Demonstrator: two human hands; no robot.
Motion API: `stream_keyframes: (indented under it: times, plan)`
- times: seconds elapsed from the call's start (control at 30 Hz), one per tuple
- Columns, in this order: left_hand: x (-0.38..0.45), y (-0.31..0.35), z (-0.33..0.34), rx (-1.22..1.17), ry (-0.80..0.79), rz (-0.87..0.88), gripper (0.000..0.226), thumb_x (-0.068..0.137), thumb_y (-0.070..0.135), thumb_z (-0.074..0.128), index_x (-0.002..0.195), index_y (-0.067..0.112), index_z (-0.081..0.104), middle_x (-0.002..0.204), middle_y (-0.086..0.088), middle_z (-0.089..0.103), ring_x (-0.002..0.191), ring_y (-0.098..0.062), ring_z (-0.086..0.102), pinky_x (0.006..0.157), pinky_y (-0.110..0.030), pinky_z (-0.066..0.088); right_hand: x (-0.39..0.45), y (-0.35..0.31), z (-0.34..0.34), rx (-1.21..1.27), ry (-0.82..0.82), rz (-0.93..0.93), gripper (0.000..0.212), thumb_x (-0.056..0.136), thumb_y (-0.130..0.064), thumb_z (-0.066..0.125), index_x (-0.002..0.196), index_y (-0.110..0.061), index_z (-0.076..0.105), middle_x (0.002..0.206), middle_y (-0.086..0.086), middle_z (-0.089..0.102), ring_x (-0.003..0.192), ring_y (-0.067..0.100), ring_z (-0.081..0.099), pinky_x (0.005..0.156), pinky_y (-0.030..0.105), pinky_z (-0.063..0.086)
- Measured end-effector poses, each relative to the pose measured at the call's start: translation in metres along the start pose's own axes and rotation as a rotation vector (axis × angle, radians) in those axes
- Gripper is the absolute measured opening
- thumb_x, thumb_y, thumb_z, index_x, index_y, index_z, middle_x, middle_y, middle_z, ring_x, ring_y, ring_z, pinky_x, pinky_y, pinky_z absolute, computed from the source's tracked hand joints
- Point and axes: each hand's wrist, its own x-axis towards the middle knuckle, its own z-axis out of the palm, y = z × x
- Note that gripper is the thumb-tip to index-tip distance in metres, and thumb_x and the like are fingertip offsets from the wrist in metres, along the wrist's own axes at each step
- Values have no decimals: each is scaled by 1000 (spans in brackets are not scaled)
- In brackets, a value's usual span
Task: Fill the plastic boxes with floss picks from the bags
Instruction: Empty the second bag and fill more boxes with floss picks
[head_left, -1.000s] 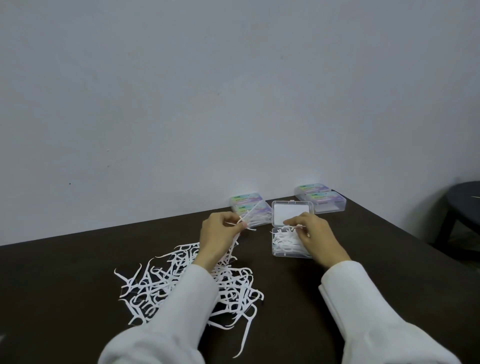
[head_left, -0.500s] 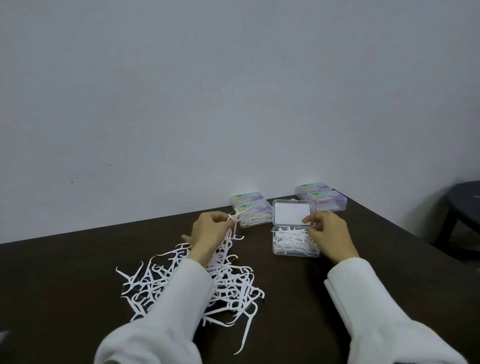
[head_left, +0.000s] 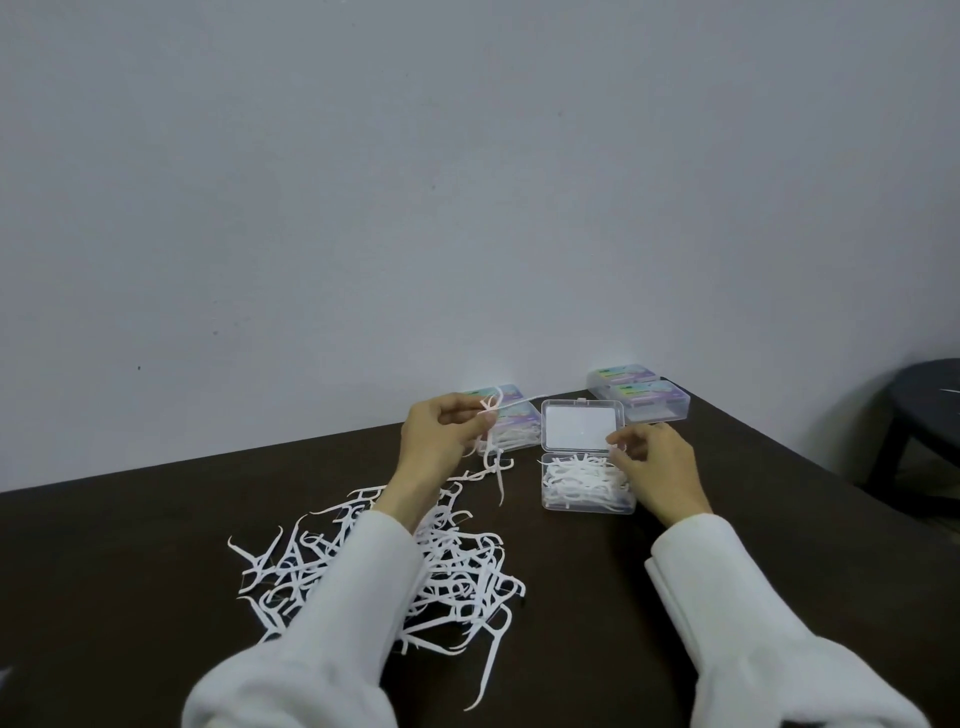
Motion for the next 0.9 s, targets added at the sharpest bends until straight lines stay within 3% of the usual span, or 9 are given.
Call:
stream_keyframes:
  times: [0.1, 0.2, 0.33, 0.43, 0.5, 0.6, 0.7, 0.8, 0.9]
  plan:
    - [-2, 2, 4, -74, -17, 1, 13, 82, 3, 70, 94, 7, 69, 76, -5, 64, 59, -7, 55, 51, -14, 45, 2, 3, -6, 66, 31, 138, 18, 85, -13, 64, 103, -11, 63, 113, 11, 59, 98, 20, 56, 84, 29, 43]
    - [-4, 0, 7, -177, -23, -62, 17, 85, 3, 66, 102, 2, 66, 78, -3, 63, 65, -8, 59, 62, -19, 55, 2, 5, -10, 109, -64, 268, 27, 84, -15, 66, 110, -8, 60, 114, 12, 60, 105, 25, 57, 87, 31, 45]
    - [-8, 0, 10, -289, -25, -118, 7, 86, 1, 64, 91, 6, 64, 86, -8, 60, 77, -16, 59, 63, -20, 58, 3, 5, -9, 255, -62, 313, 14, 83, -5, 66, 97, -8, 66, 104, 13, 65, 87, 24, 62, 84, 34, 52]
    - [-10, 1, 15, -301, -11, -122, 9, 86, 1, 64, 85, 10, 64, 84, -7, 60, 78, -16, 60, 63, -20, 57, 3, 4, -11, 398, -13, 284, 17, 80, -1, 69, 96, -4, 67, 89, 11, 67, 66, 16, 60, 65, 21, 49]
    - [-10, 3, 19, -329, -13, -132, 8, 86, 1, 64, 86, 10, 64, 87, -8, 62, 77, -15, 62, 62, -19, 57, 2, 2, -11, 501, -37, 278, 17, 79, -2, 70, 96, -4, 66, 85, 9, 66, 66, 14, 61, 60, 18, 50]
    - [-10, 9, 26, -409, -24, -162, 10, 86, 2, 63, 95, 6, 64, 86, -5, 63, 76, -13, 62, 58, -17, 56, 1, -3, -8, 576, -94, 250, 19, 79, -2, 70, 97, -3, 65, 84, 9, 64, 74, 15, 63, 66, 21, 55]
    - [-10, 12, 35, -470, -56, -182, 21, 87, 3, 63, 108, 2, 63, 88, -5, 64, 74, -11, 62, 59, -17, 55, -2, -6, -5, 422, -102, 109, 16, 77, -2, 72, 92, -6, 66, 80, 6, 64, 71, 11, 61, 62, 12, 53]
    - [-11, 13, 43, -486, -71, -191, 28, 87, 4, 63, 114, 0, 62, 98, -9, 66, 78, -13, 64, 61, -19, 56, -5, -7, -2, 146, -50, -49, 10, 79, -13, 72, 86, -16, 67, 82, -1, 67, 77, 8, 62, 76, 22, 54]
    - [-11, 15, 48, -510, -59, -198, 30, 86, 5, 64, 116, -1, 62, 106, -12, 65, 86, -16, 63, 61, -17, 56, -7, -15, -3, 194, -42, -149, 9, 82, -19, 69, 90, -23, 66, 91, -6, 68, 88, 6, 63, 82, 24, 51]
